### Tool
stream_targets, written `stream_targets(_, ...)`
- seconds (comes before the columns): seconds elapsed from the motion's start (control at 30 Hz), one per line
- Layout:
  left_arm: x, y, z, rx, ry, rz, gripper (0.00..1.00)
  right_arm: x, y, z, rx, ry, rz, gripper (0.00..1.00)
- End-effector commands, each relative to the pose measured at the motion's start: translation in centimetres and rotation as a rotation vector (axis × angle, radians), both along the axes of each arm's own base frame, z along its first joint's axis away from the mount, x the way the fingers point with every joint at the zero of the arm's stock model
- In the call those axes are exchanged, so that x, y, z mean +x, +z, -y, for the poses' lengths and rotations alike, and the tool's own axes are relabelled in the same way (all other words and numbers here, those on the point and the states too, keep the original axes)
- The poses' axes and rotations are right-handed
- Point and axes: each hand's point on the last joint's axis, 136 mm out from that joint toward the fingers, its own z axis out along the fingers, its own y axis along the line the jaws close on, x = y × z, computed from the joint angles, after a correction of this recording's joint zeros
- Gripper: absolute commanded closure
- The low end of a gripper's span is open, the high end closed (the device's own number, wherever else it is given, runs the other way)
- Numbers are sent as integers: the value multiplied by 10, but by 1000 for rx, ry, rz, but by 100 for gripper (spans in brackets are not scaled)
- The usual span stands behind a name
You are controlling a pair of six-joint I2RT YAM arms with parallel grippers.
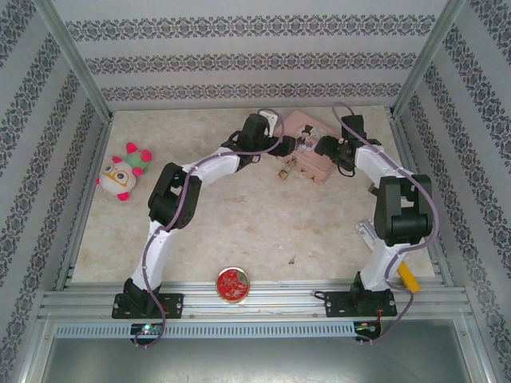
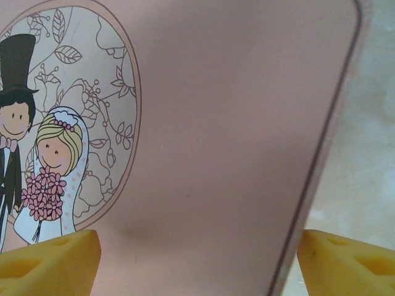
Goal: Unlock the padlock with the key
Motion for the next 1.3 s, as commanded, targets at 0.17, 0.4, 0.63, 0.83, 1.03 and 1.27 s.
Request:
stream_targets(0.17, 16, -35, -13, 86, -3, -94, 1, 14, 1, -18, 17, 41, 2, 19)
stream_targets(0.4, 39, -33, -33, 41, 18, -129, 1, 9, -6, -9, -15, 7, -26, 18)
stream_targets(0.63, 52, -20, -30, 32, 25, -77, 1, 8, -11, -8, -15, -5, -34, 18)
stream_targets(0.83, 58, -38, -11, -1, -51, -131, 2, 13, -12, -14, 8, 21, -34, 20)
stream_targets(1.03, 55, -51, -5, -18, -75, -173, 12, 18, -18, -30, 52, 75, -44, 22)
stream_targets(1.27, 26, -34, 3, -42, -143, -198, 42, 23, -21, -73, 97, 200, -57, 26)
